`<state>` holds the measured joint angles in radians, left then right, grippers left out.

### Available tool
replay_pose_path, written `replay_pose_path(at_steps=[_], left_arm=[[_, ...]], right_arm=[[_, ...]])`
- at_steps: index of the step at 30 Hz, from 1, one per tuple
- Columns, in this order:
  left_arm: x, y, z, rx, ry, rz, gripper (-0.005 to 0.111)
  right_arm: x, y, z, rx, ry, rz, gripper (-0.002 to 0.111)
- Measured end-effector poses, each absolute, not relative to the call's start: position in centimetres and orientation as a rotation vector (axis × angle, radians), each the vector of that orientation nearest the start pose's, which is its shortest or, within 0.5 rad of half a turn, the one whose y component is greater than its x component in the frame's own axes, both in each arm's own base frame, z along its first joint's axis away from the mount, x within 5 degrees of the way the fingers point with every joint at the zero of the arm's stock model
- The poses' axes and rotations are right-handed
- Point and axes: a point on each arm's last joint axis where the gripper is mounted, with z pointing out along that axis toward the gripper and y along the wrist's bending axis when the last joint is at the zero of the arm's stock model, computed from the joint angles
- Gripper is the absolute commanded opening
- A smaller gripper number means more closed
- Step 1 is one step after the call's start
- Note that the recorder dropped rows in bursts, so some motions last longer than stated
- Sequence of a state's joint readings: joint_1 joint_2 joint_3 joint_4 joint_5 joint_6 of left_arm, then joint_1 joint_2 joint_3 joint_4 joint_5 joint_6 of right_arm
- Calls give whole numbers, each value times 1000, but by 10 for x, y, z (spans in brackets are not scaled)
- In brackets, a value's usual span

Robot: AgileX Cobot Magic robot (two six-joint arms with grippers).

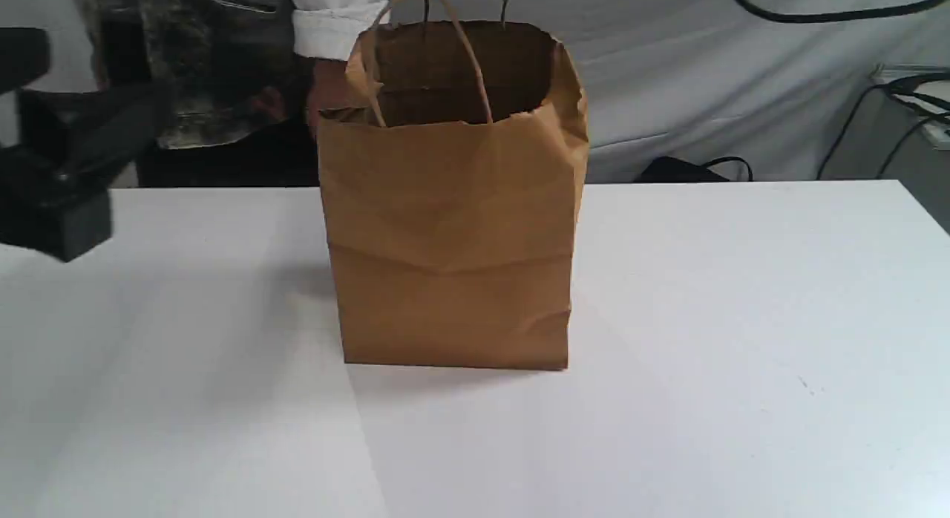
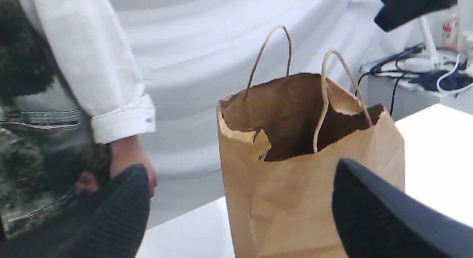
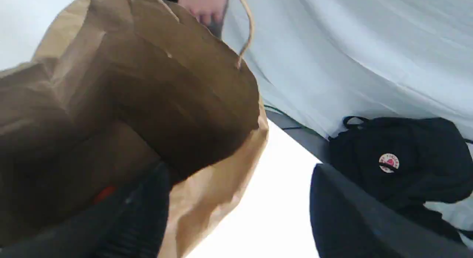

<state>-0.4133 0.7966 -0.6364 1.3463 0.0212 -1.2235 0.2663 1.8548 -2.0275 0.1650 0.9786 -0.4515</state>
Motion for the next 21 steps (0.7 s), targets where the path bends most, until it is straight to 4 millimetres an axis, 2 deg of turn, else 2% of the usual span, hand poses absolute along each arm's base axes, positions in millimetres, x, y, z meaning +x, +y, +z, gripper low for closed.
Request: replay_pose_path(at_steps=[3, 8, 14, 19, 21], left_arm=[[132, -56, 348, 353, 1544, -268, 70], [92, -44, 339, 343, 1435, -346, 70], [57, -38, 320, 408, 1305, -411, 70], [41, -32, 304, 393, 1246, -448, 70], [36, -31, 297, 392, 1221, -455, 69]], right_arm=[[395, 103, 403, -683, 2144, 103, 54], [376, 77, 390, -542, 2052, 61, 54], [338, 60, 387, -403, 1756, -37, 48], [299, 46, 385, -241, 1501, -78, 44], [286, 40, 377, -171, 1426, -84, 43]])
